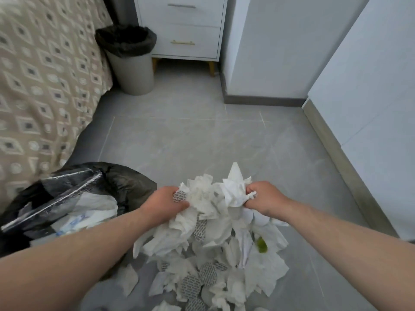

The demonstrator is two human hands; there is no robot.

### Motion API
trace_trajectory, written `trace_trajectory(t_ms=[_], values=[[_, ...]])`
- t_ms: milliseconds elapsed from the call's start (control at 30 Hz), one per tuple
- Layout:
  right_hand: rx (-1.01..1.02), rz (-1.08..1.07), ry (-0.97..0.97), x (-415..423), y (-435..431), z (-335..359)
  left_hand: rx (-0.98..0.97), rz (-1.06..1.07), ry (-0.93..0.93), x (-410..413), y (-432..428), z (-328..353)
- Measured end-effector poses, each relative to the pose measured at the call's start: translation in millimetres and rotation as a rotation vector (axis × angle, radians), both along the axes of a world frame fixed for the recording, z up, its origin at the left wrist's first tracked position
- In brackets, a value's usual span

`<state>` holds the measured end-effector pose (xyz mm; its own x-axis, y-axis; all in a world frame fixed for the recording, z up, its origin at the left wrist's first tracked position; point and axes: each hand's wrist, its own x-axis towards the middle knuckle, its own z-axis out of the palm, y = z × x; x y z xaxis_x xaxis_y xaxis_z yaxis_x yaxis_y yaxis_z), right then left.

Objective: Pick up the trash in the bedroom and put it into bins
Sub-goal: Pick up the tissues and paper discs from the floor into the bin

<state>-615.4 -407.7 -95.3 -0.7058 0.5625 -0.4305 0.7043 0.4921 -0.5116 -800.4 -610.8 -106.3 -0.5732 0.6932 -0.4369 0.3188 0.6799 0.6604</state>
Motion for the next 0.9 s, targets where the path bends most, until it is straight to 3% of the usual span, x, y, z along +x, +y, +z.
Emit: trace_trajectory(t_ms=[133, 267, 600, 900], values=[[0.072, 0.045, -0.025, -6, -16, 23, 0.014, -0.044, 0.028, -7, -14, 28], [0.109, -0.014, -0.016, -3, -28, 23, 0.067, 0.068, -0.045, -10, -32, 34], [-0.023, -0.244, 0.063, -8, -34, 11, 0.175, 0.235, -0.144, -27, -39, 28], [0.035, -0.173, 0.084, -25, -41, 8, 0.399, 0.466, -0.206, -59, -48, 90]])
